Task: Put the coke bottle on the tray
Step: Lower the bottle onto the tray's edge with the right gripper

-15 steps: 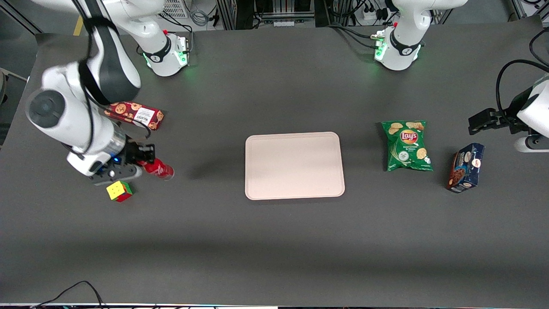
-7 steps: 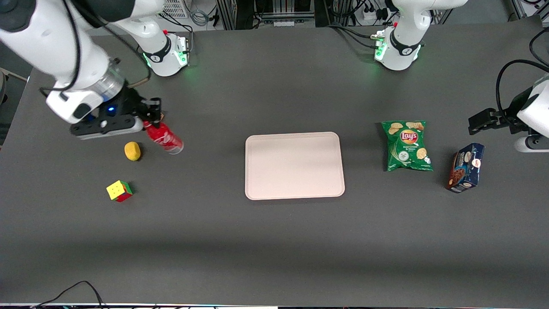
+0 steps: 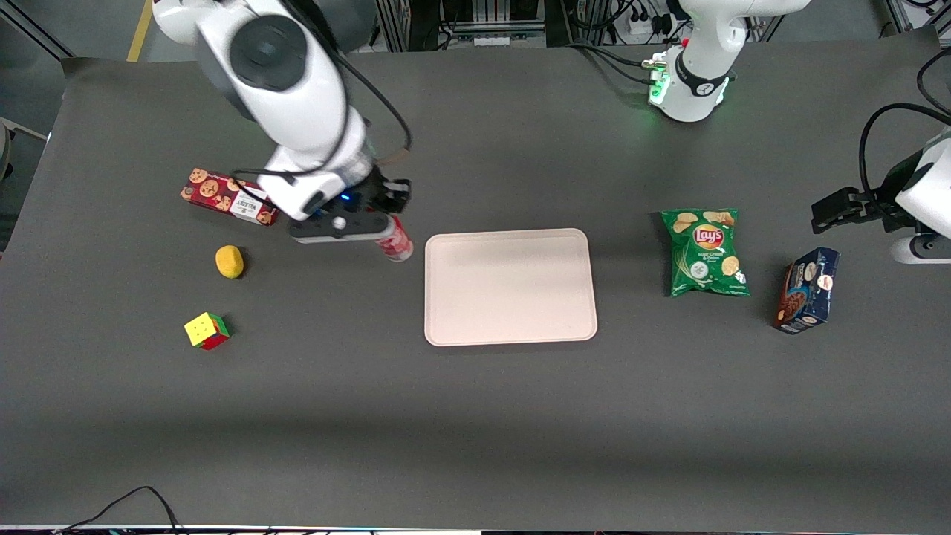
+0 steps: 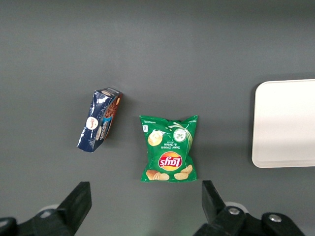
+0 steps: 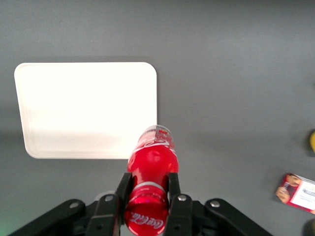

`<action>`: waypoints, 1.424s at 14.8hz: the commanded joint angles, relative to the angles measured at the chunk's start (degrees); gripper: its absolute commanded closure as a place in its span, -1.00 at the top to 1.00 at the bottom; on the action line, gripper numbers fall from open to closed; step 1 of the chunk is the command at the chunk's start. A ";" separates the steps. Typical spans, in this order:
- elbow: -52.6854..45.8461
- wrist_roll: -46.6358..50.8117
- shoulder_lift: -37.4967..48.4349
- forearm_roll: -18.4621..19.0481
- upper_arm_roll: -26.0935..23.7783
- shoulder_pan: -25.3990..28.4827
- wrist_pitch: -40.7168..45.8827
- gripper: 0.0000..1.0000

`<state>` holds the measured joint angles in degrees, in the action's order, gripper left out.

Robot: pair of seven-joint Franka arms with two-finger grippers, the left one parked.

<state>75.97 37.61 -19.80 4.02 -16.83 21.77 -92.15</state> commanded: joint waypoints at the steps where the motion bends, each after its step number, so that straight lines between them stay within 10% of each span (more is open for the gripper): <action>1: -4.96 4.92 -8.04 3.36 -0.05 2.75 -3.72 -1.00; 9: 8.83 8.53 -12.01 4.77 -0.14 3.90 -24.81 -1.00; 20: 13.85 10.82 -12.45 6.70 -0.05 3.46 -27.11 -1.00; 21: 14.11 10.82 -12.45 6.70 -0.05 3.46 -27.20 -0.75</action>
<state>88.76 46.46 -33.39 9.23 -16.71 25.41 -118.00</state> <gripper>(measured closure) 0.661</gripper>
